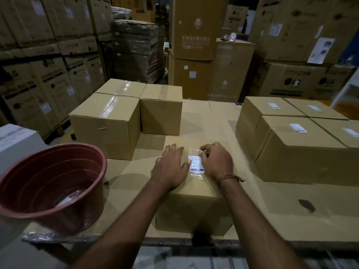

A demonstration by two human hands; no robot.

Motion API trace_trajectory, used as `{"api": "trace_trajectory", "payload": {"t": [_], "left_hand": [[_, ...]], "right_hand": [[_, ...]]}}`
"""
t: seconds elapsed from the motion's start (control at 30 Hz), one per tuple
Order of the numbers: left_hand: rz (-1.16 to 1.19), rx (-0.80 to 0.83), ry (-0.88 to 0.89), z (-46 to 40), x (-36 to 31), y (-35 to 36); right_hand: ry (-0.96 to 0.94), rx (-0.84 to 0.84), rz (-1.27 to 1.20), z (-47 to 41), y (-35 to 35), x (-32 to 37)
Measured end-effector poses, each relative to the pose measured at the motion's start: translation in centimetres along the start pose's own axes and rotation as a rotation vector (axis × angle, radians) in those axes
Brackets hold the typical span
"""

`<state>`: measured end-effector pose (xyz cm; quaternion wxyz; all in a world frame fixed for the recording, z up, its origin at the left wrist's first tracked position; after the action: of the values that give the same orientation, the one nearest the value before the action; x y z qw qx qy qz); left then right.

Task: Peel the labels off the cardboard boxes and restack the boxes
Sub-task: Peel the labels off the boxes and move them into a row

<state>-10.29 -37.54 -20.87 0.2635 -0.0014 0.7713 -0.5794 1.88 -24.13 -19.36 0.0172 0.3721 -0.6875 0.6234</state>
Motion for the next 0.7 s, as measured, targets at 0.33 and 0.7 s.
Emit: {"api": "trace_trajectory", "payload": {"t": [0.33, 0.7], "left_hand": [[-0.07, 0.02, 0.005, 0.3, -0.3, 0.2], [-0.032, -0.015, -0.005, 0.5, -0.2, 0.3]], "right_hand": [[0.156, 0.009, -0.121, -1.2, 0.2, 0.2], [0.047, -0.108, -0.073, -1.1, 1.6, -0.6]]}}
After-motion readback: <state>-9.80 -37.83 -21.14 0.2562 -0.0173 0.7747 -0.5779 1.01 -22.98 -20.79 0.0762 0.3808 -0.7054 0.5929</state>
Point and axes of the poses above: each hand's wrist, its own z-axis away from the middle knuckle, its own y-axis out of the palm, x = y × z, the point moved 1 cm from there along -z, towards the middle knuckle, and after that the axes turned 8 degrees about y, right-handed, at the moved point
